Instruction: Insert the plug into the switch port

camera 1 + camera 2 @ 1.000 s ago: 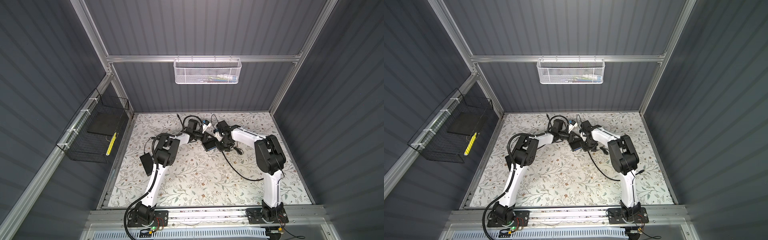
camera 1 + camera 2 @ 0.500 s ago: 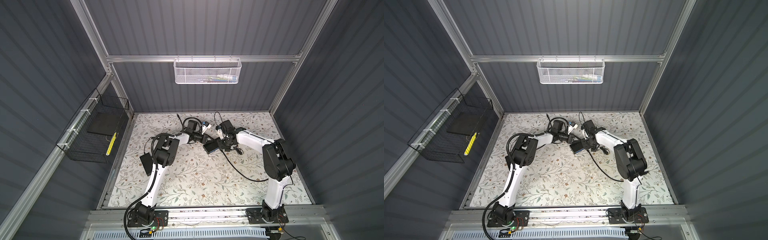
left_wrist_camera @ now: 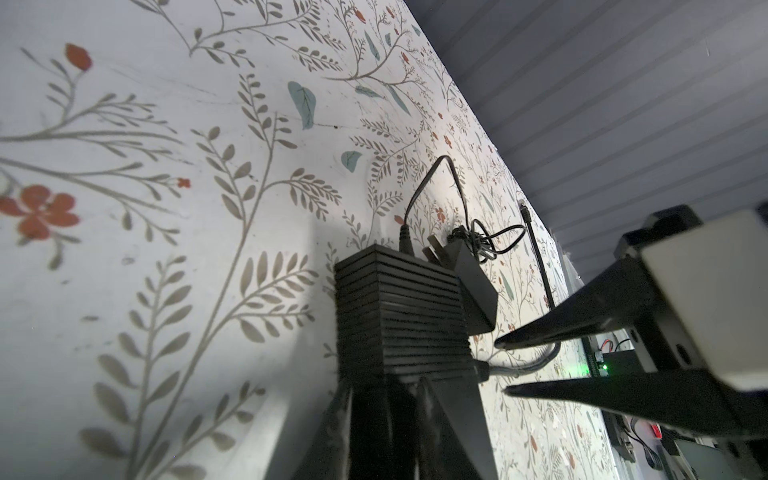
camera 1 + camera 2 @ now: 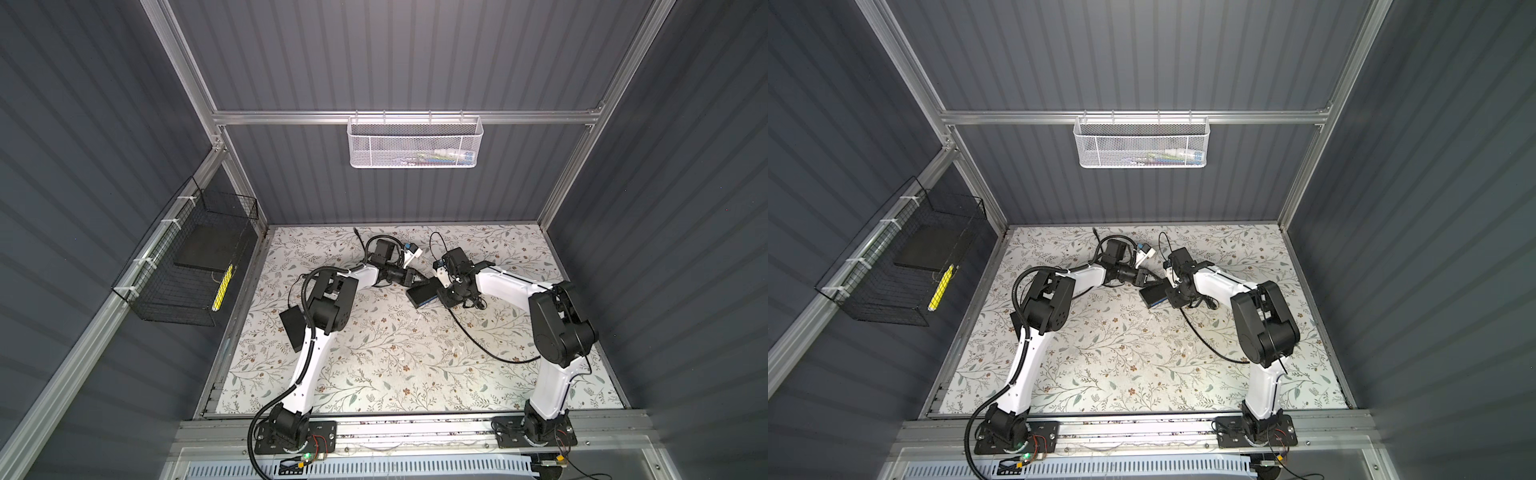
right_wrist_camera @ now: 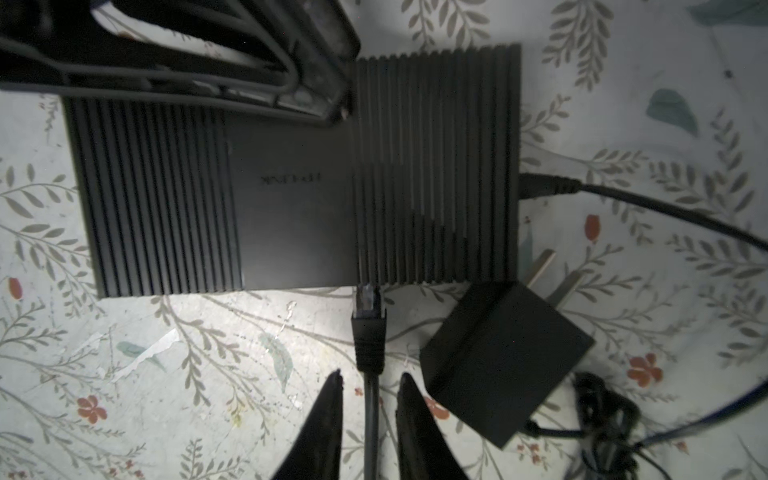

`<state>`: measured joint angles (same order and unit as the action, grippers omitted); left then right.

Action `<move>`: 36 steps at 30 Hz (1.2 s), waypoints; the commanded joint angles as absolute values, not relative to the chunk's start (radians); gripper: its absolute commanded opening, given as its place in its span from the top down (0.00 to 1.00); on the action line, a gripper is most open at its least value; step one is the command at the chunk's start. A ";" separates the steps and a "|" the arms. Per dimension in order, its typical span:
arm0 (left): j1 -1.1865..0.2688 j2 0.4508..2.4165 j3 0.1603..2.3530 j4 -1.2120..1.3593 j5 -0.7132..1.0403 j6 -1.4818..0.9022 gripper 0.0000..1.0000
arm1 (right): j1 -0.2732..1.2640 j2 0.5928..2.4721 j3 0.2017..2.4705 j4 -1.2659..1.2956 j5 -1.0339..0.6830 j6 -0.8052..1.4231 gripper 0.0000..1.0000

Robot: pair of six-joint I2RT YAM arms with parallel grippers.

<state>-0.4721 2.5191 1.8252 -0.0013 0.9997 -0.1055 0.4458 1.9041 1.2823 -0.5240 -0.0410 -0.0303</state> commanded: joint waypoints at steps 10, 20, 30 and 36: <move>-0.476 2.537 1.836 -0.057 1.023 -0.075 0.73 | 0.452 2.001 1.366 -0.627 -0.016 0.015 0.74; -0.485 2.551 1.855 -0.021 1.056 -0.097 0.73 | 0.462 2.019 1.391 -0.633 -0.015 0.026 0.92; -0.508 2.563 1.869 -0.015 1.091 -0.087 0.73 | 0.467 2.021 1.436 -0.639 0.000 0.015 0.99; -0.511 2.567 1.890 -0.008 1.098 -0.090 0.71 | 0.469 2.017 1.447 -0.636 -0.005 0.015 1.00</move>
<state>-0.4789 2.5443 1.8626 0.0044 1.0264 -0.0967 0.4633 2.0083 1.4082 -0.6823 -0.0097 0.0177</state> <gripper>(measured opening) 0.287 0.119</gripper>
